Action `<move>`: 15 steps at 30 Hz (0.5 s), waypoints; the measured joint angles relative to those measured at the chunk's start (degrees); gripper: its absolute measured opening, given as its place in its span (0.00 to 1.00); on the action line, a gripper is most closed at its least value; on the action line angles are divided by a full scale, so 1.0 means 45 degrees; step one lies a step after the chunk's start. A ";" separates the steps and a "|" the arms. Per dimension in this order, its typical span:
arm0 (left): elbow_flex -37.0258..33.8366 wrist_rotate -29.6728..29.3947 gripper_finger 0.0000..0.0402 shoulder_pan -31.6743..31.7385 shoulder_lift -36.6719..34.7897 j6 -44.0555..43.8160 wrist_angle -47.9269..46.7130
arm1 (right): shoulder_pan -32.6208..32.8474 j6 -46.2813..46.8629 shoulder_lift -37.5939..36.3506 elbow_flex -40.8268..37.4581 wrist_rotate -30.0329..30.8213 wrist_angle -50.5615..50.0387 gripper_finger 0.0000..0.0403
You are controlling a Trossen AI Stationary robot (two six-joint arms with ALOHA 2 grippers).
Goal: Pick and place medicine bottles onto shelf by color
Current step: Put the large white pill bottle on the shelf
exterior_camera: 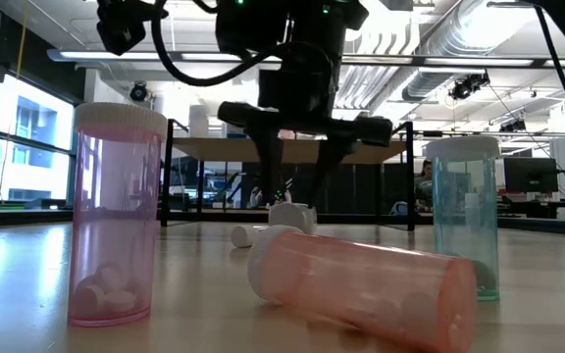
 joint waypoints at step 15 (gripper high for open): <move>0.0000 0.0015 0.58 0.0000 0.0000 0.0005 0.0004 | -0.0343 0.0030 0.0693 0.0010 -0.0433 0.0032 0.51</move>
